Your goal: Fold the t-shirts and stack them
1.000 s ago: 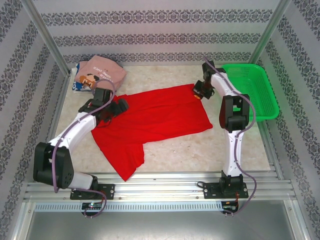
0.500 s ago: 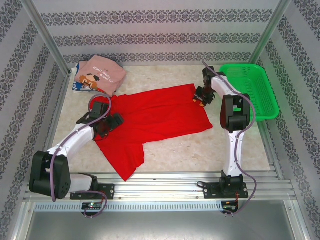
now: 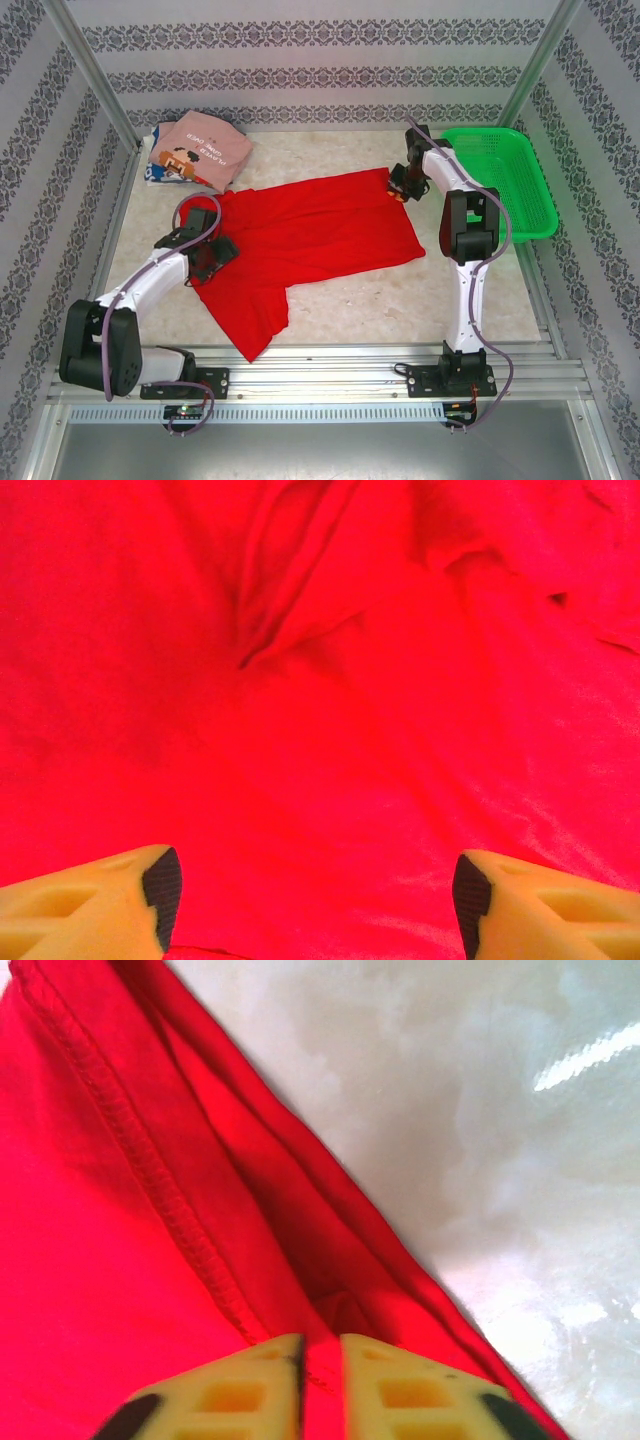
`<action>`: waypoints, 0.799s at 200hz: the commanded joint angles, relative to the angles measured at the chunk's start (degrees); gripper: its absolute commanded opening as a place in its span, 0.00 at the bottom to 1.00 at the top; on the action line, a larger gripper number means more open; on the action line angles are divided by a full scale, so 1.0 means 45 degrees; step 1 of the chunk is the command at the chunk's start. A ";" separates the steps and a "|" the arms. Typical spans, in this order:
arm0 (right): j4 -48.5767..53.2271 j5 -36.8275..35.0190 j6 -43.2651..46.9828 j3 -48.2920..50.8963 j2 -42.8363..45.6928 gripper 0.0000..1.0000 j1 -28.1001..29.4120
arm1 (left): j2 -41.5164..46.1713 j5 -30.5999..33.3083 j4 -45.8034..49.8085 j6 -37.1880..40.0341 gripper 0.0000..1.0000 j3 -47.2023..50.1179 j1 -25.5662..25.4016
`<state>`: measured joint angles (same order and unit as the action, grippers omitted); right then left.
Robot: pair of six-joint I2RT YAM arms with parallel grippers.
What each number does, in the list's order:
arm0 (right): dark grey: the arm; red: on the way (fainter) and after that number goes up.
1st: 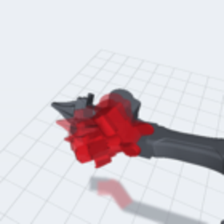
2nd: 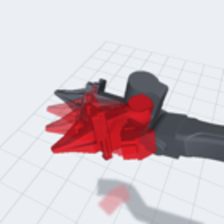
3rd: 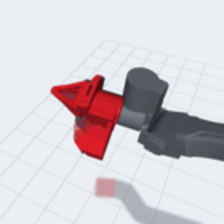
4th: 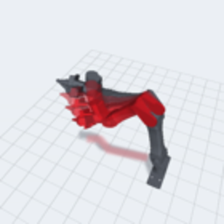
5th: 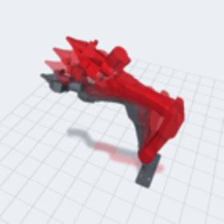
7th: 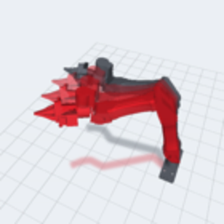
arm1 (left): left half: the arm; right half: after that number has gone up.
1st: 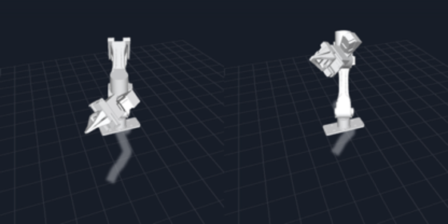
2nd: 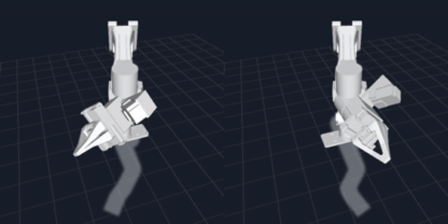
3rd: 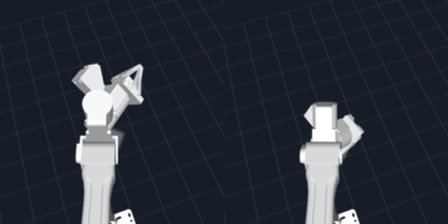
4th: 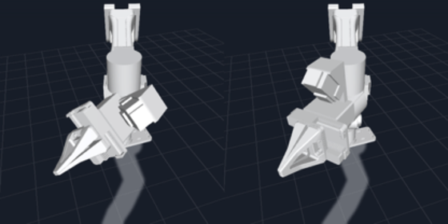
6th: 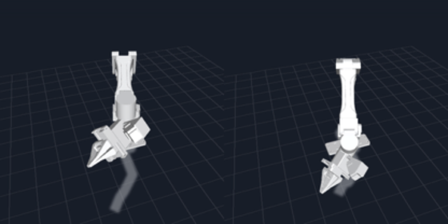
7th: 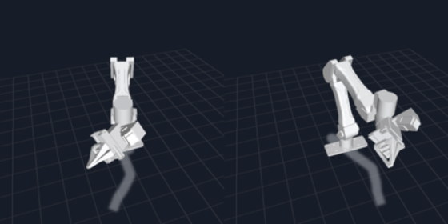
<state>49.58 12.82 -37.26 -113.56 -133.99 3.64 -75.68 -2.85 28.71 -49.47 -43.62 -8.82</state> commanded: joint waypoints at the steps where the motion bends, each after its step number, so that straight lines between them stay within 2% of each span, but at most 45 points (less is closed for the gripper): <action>1: 0.0014 -0.0241 -0.0149 -0.0315 -0.0380 0.09 0.0130 | -0.0447 0.0830 0.1245 -0.0595 0.70 0.0067 0.0239; 23: 0.0150 -0.0371 -0.0043 -0.0778 -0.0457 0.00 0.0080 | -0.0763 0.1184 0.1500 -0.0781 0.69 -0.0060 0.0319; 69: 0.0152 -0.0593 0.0115 -0.0567 -0.0076 0.00 -0.0161 | -0.1229 0.1432 0.1602 -0.0941 0.68 0.0028 0.0761; 94: 0.0211 -0.0184 0.0316 -0.0352 0.0203 0.00 -0.0208 | -0.1154 0.1396 0.1276 -0.0903 0.68 0.0279 0.0922; 102: 0.0190 -0.0242 0.0447 -0.0152 0.0403 0.08 -0.0133 | -0.1153 0.1455 0.1270 -0.0929 0.69 0.0298 0.0979; 112: 0.0057 -0.0286 0.0553 0.0214 0.0717 0.24 -0.0053 | -0.1242 0.1454 0.1219 -0.0902 0.69 0.0318 0.1111; 118: -0.0139 -0.0094 0.0575 0.0478 0.0911 0.28 -0.0018 | -0.1309 0.1464 0.1314 -0.0901 0.68 0.0276 0.1211; 132: -0.0641 0.0176 0.0780 0.0985 0.1315 0.29 0.0124 | -0.1210 0.1613 0.1489 -0.0790 0.68 0.0017 0.1315; 160: -0.0222 0.0009 0.1170 0.1109 0.1704 0.30 0.0614 | -0.0351 0.1494 0.1884 -0.0412 0.69 -0.0936 0.1301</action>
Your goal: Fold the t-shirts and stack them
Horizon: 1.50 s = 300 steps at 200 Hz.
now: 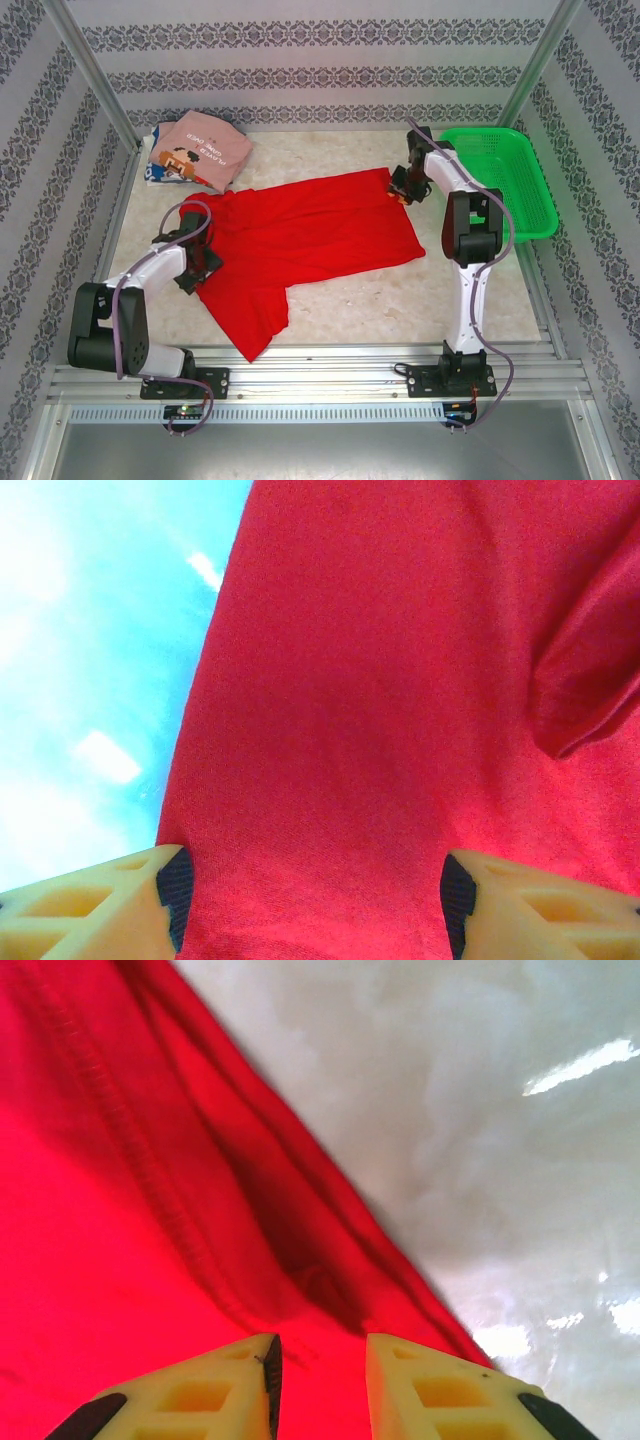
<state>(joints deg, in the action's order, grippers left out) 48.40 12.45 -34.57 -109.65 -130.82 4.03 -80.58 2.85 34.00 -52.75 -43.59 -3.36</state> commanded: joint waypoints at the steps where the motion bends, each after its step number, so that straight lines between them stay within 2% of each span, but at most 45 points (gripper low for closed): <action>1: 0.0043 0.0088 0.0592 0.0262 0.1022 0.30 0.0548 | 0.0786 0.0226 0.0737 0.0336 0.69 -0.0998 0.0074; 26: -0.0303 -0.0037 0.0768 0.1200 0.1605 0.32 0.1019 | 0.1268 0.0414 0.1001 0.1152 0.74 -0.2261 -0.0152; 58: -0.0762 0.0435 0.0954 0.1985 0.1899 0.37 0.1261 | -0.0688 0.0311 0.1545 0.2627 0.74 -0.4520 -0.0889; 94: -0.1830 0.1276 0.1448 0.3017 0.2564 0.59 0.1446 | -0.2889 -0.0164 0.1329 0.3446 0.72 -0.6033 -0.1172; 108: -0.2324 0.1442 0.1748 0.3480 0.2949 0.68 0.1571 | -0.3774 -0.0153 0.1419 0.3836 0.68 -0.6745 -0.1260; 120: -0.2626 0.1614 0.2027 0.3799 0.3248 0.72 0.1691 | -0.4542 -0.0048 0.1574 0.4216 0.65 -0.7427 -0.1323; 148: -0.3067 0.2010 0.2455 0.4434 0.3831 0.74 0.1924 | -0.6227 0.0654 0.2012 0.4859 0.59 -0.9064 -0.1375; 191: -0.4056 0.2542 0.3027 0.5700 0.5131 0.81 0.2275 | -0.8093 0.0933 0.2341 0.5237 0.54 -1.0813 -0.1349; 233: -0.4217 0.2751 0.3204 0.6153 0.6071 0.82 0.2336 | -0.8903 0.0757 0.2646 0.4900 0.45 -1.1128 -0.1286; 264: -0.4037 0.2703 0.3316 0.6142 0.6240 0.83 0.2364 | -0.9018 0.0812 0.2593 0.4779 0.42 -1.1016 -0.1283; 300: -0.3942 0.2673 0.3306 0.6123 0.6304 0.83 0.2374 | -0.8862 0.0662 0.2520 0.4769 0.18 -1.1080 -0.1386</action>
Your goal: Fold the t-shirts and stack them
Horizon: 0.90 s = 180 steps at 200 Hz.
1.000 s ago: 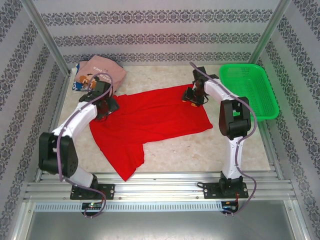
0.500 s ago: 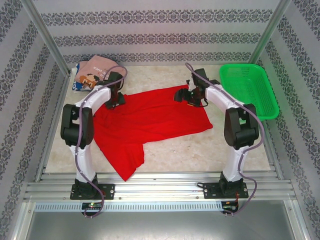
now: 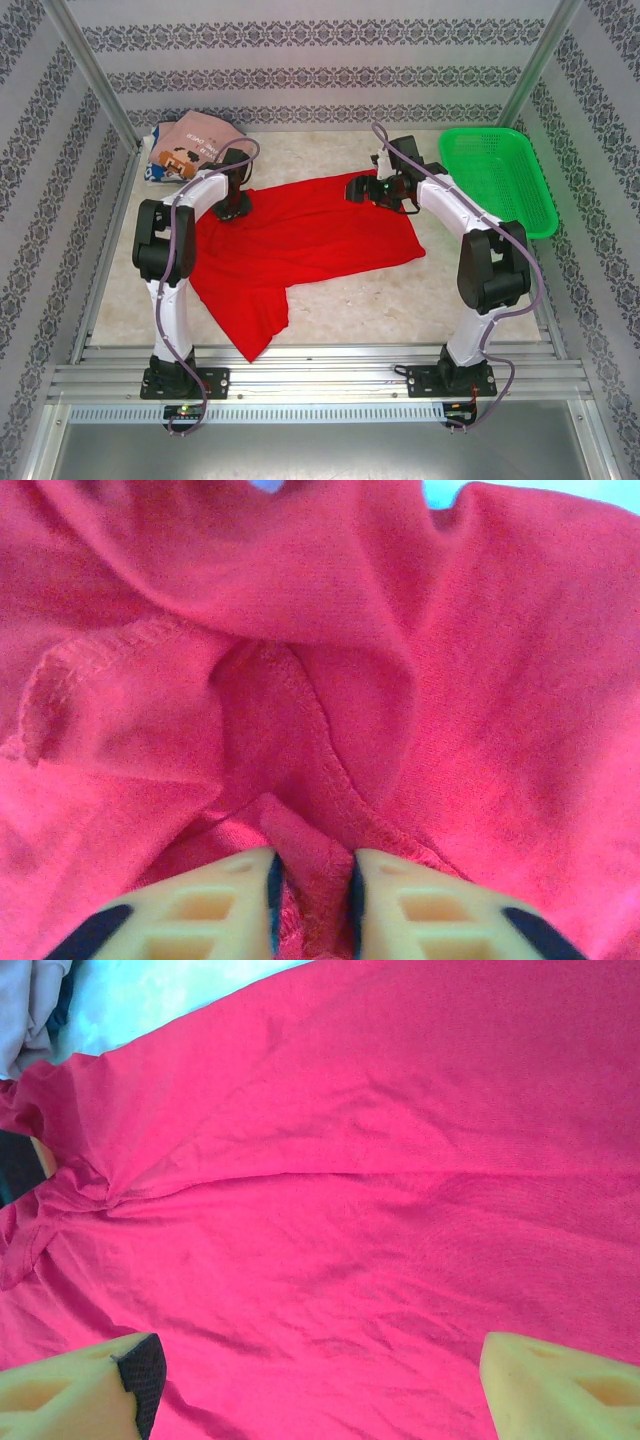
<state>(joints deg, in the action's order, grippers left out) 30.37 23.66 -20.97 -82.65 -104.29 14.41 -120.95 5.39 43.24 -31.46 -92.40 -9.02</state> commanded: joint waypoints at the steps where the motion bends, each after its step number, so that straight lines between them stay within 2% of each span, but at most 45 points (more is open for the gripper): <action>1: 0.0066 0.0187 0.0285 0.0115 0.0405 0.83 0.0063 | 0.0133 0.0095 0.0477 0.0039 0.18 -0.0231 -0.0137; 21: 0.0126 0.0211 0.0240 0.0105 0.0334 0.82 0.0078 | 0.0509 0.0151 0.0532 0.0073 0.14 -0.0015 -0.0347; 122: 0.0302 0.0292 0.0127 -0.0441 -0.0242 0.84 0.0357 | 0.2157 0.1503 0.0420 -0.0286 0.15 0.1852 -0.1885; 180: 0.0420 0.0193 0.0111 -0.0647 -0.0389 0.85 0.0361 | 0.2647 0.1451 0.0258 -0.1114 0.14 0.2803 -0.2999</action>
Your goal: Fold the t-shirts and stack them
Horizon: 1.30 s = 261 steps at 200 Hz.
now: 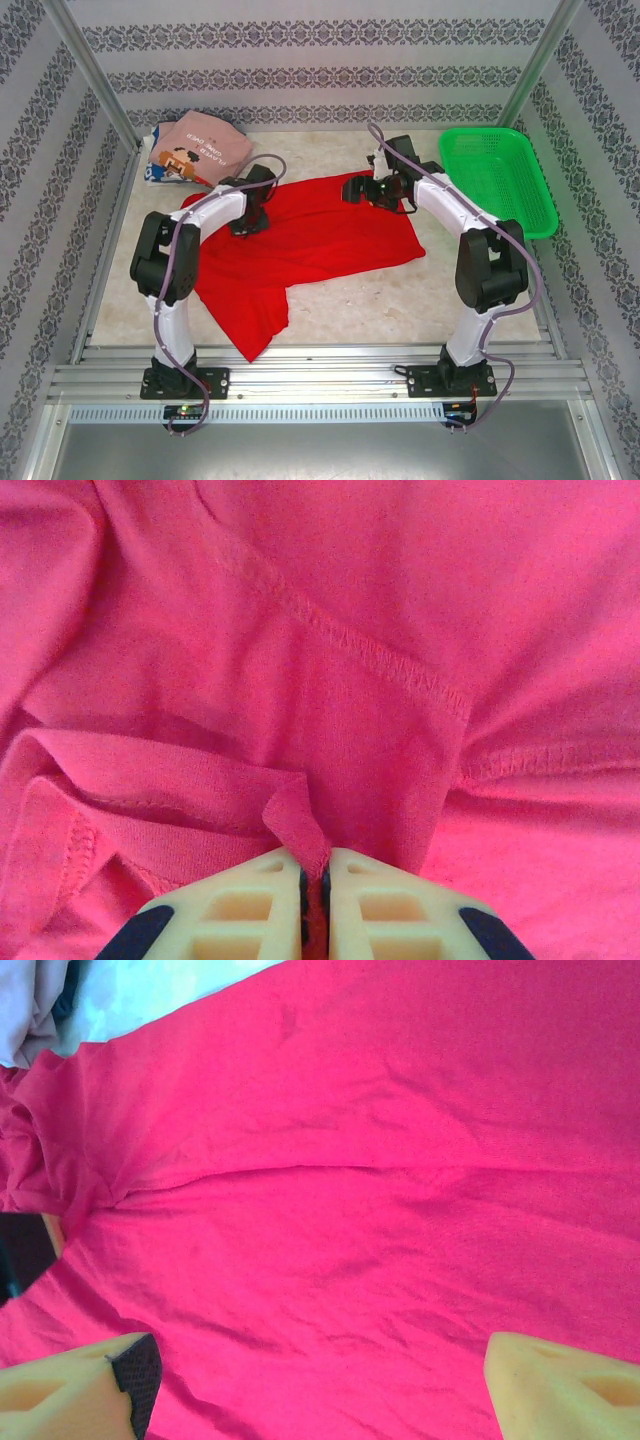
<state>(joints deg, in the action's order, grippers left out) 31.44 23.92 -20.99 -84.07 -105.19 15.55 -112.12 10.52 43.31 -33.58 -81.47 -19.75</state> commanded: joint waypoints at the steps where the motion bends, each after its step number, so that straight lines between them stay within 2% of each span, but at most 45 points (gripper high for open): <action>1: 0.0172 0.0134 0.0115 -0.0326 -0.0194 0.85 0.0104 | 0.0690 0.0323 0.0251 -0.0652 0.14 0.0392 -0.0652; 51: 0.0123 0.0075 0.0010 -0.0360 -0.0335 0.86 0.0094 | 0.1291 0.0518 0.0320 -0.1889 0.15 0.1391 -0.1622; 66: 0.0122 0.0060 -0.0022 -0.0394 -0.0402 0.86 0.0089 | 0.1658 0.0427 0.0130 -0.2042 0.25 0.1728 -0.1824; 79: 0.0117 0.0045 -0.0051 -0.0438 -0.0453 0.86 0.0080 | 0.2121 0.0148 -0.0463 -0.2039 0.45 0.2102 -0.2047; 95: 0.0107 -0.0026 -0.0116 -0.0487 -0.0509 0.86 0.0039 | 0.2761 -0.0113 -0.1148 -0.2107 0.57 0.2627 -0.2288; 121: 0.0103 -0.0006 -0.0174 -0.0546 -0.0544 0.86 0.0045 | 0.4255 -0.0904 -0.2631 -0.2185 0.65 0.3751 -0.2389; 139: 0.0151 0.0015 -0.0183 -0.0575 -0.0526 0.86 0.0041 | 0.5212 -0.0411 -0.2309 -0.2575 0.73 0.4105 -0.2175; 150: 0.0123 0.0040 -0.0196 -0.0537 -0.0511 0.86 0.0040 | 0.5289 -0.0789 -0.1846 -0.2547 0.73 0.3999 -0.1708; 177: 0.0176 0.0132 -0.0198 -0.0498 -0.0513 0.86 0.0047 | 0.5023 -0.0509 -0.0751 -0.2133 0.71 0.3644 -0.0887; 197: 0.0215 0.0172 -0.0166 -0.0410 -0.0430 0.86 0.0041 | 0.4969 -0.0114 -0.0431 -0.1994 0.60 0.3425 -0.0288; 208: 0.0211 0.0172 -0.0142 -0.0315 -0.0361 0.86 0.0048 | 0.4623 -0.0641 -0.0454 -0.1804 0.58 0.3273 0.0122; 228: 0.0268 0.0124 -0.0070 -0.0224 -0.0258 0.86 0.0040 | 0.4060 -0.1672 -0.1031 -0.0885 0.55 0.2950 0.0076; 247: 0.0225 0.0171 -0.0065 -0.0112 -0.0183 0.86 0.0033 | 0.3492 -0.1463 -0.0620 -0.0595 0.54 0.2636 0.0029; 261: 0.0129 0.0259 -0.0100 -0.0014 -0.0141 0.86 0.0022 | 0.3222 -0.1667 -0.1080 -0.0436 0.51 0.2784 0.0004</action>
<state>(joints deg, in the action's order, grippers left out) 31.46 23.92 -21.21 -84.97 -107.22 15.53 -95.77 4.64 38.28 -39.03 -68.20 -19.18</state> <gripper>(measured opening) 0.864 0.531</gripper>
